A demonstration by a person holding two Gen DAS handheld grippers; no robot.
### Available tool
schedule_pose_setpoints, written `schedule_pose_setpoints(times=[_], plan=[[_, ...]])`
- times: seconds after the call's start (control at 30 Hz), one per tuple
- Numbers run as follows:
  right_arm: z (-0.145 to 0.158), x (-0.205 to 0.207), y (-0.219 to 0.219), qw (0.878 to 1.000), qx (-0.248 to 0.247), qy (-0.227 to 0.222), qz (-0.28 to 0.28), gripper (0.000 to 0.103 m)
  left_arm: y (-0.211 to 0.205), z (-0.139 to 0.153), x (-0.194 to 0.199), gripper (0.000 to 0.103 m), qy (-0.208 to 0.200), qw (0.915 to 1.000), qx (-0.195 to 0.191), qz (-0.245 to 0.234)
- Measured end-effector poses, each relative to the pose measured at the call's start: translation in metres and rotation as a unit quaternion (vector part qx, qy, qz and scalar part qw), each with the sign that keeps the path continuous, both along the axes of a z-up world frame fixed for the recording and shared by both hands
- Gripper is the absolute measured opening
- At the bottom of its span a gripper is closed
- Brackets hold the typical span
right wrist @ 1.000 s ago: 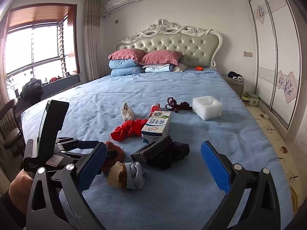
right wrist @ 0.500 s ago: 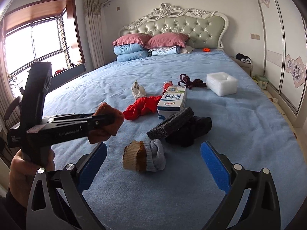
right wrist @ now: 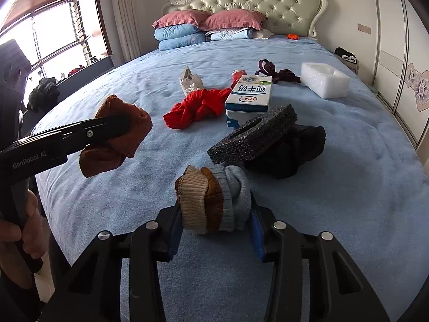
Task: Collect trash
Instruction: 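Grasp the orange sock with the left gripper while the right grasps the striped sock, then carry both socks over the yellow bin and open both grippers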
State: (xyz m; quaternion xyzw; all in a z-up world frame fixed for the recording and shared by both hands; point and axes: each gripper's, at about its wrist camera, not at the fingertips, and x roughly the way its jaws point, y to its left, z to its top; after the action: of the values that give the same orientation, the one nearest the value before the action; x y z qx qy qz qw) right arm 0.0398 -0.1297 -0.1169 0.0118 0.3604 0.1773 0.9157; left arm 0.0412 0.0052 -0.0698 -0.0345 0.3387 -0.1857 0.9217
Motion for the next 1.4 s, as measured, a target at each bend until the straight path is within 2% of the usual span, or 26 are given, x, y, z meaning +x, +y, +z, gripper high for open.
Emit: schedule_pose_setpoints(times=[0.3,0.47,0.57,0.73,0.93,1.2,1.3,1.4], plan=[[0.024,-0.019,-0.051,0.999,0.023,-0.034,-0.032,0.037,-0.049,0.012,-0.001,0.030,0.005,0.9965,-0.027,-0.080],[0.040,-0.029,-0.102,0.995,0.044,-0.054,-0.066,0.037,-0.094,0.026,0.002,0.030,-0.010,0.9936,-0.019,-0.111],[0.047,-0.035,-0.132,0.993,0.039,-0.065,-0.090,0.037,-0.124,0.033,0.004,0.030,-0.015,0.9913,-0.016,-0.130],[0.052,-0.047,-0.190,0.987,0.043,-0.077,-0.134,0.037,-0.183,0.034,0.009,0.030,-0.010,0.9840,-0.010,-0.178],[0.044,-0.067,-0.263,0.977,0.049,-0.072,-0.195,0.037,-0.267,0.029,0.015,0.030,0.003,0.9712,-0.006,-0.238],[0.020,-0.092,-0.356,0.958,0.042,-0.051,-0.278,0.037,-0.382,0.007,0.025,0.030,0.051,0.9460,0.000,-0.320],[0.006,-0.100,-0.393,0.950,0.061,-0.033,-0.303,0.037,-0.425,-0.005,0.020,0.030,0.049,0.9370,0.023,-0.345],[-0.009,-0.102,-0.421,0.944,0.062,-0.013,-0.325,0.037,-0.463,-0.018,0.021,0.030,0.073,0.9278,0.033,-0.364]])
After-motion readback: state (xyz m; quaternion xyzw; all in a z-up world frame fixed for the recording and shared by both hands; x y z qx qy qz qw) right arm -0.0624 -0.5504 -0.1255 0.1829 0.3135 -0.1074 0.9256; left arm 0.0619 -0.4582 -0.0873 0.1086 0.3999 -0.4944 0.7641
